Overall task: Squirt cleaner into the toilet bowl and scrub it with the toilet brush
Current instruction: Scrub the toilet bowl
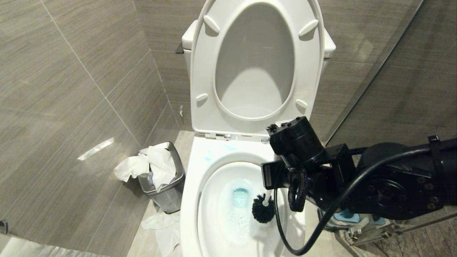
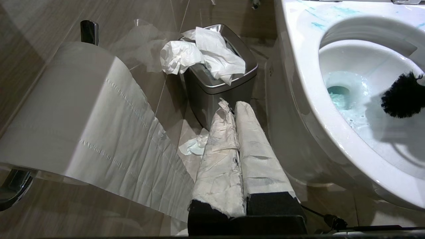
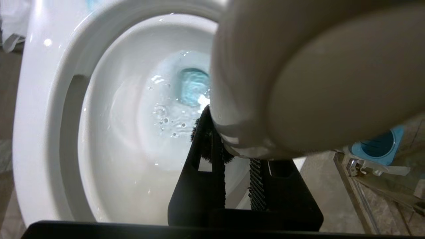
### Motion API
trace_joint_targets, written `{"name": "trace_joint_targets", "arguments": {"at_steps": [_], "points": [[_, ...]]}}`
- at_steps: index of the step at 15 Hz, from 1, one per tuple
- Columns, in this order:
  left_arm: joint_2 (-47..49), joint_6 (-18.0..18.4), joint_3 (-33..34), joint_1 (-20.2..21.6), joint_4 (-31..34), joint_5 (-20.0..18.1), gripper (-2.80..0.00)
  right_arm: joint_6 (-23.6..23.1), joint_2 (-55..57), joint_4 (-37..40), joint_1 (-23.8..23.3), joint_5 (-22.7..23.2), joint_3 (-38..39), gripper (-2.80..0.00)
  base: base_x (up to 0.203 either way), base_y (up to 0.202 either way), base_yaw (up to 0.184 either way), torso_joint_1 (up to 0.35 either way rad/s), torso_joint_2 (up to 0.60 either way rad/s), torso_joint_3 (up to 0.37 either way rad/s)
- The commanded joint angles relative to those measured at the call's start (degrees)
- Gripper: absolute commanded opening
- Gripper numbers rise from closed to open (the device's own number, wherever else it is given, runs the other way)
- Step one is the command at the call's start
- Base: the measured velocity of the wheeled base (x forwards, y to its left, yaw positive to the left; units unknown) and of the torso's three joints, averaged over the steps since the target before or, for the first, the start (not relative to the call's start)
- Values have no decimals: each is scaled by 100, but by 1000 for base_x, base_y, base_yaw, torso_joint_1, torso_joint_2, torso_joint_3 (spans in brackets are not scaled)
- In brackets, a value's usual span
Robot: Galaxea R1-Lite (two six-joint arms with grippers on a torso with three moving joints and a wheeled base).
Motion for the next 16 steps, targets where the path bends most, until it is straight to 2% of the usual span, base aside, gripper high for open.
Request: {"name": "trace_joint_targets", "arguments": {"at_steps": [1,4,10,16], "points": [[5,4,9,1,2,-2,-280,-75,179,-146,-147,-22,-96,-280,0,0,0,0,0,0],[5,-2,9,1,2,-2,-280,-335,636,-423,-280,-23,-523,-280,0,0,0,0,0,0],[5,-5,9,1,2,-2,-280,-778,1787,-444,-254,-11,-2365,-280,0,0,0,0,0,0],[5,3,9,1,2,-2,-280,-878,2014,-368,414,55,-2595,-280,0,0,0,0,0,0]]}}
